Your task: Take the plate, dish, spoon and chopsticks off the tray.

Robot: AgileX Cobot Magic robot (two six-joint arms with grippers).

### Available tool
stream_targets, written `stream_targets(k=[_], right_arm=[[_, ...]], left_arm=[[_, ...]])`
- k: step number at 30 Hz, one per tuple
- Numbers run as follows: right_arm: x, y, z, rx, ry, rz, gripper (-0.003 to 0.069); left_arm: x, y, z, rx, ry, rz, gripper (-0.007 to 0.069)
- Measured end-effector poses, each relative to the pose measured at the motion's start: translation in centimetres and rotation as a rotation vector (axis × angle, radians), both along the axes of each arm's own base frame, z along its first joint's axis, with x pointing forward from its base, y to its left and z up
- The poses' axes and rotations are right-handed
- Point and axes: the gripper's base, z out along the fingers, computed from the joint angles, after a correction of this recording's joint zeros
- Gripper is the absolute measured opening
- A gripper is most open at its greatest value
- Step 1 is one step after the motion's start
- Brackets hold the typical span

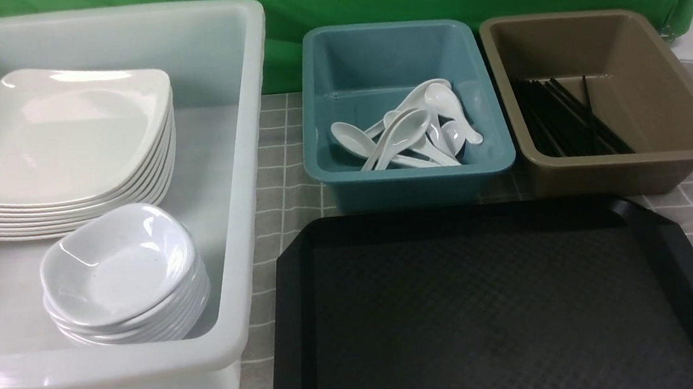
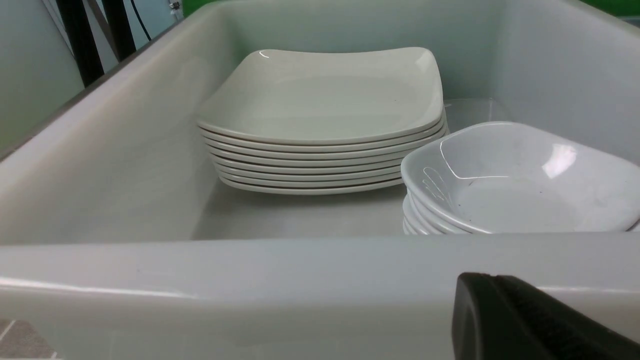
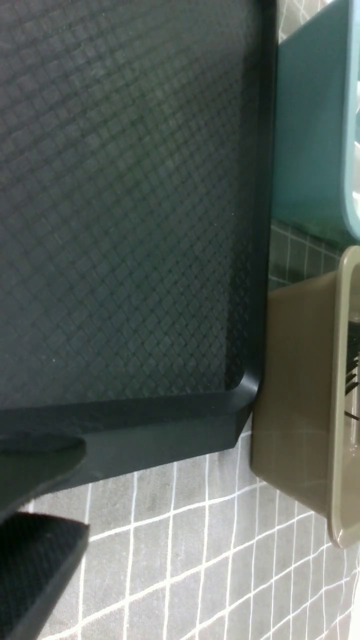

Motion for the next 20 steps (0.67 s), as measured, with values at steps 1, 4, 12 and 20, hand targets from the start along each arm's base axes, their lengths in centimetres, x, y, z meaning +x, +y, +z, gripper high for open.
stream_targets(k=[1,4,12,20], right_arm=[[0.0,0.0,0.0,0.0,0.0,0.0,0.0215],[0.0,0.0,0.0,0.0,0.0,0.0,0.0216],[0.0,0.0,0.0,0.001,0.0,0.0,0.0219],[0.0,0.0,0.0,0.001,0.0,0.0,0.0235]], left_arm=[[0.0,0.0,0.0,0.0,0.0,0.0,0.0011],[0.0,0.0,0.0,0.0,0.0,0.0,0.0011],[0.0,0.01,0.0,0.003,0.0,0.0,0.0011],[0.0,0.01,0.0,0.003,0.0,0.0,0.0011]])
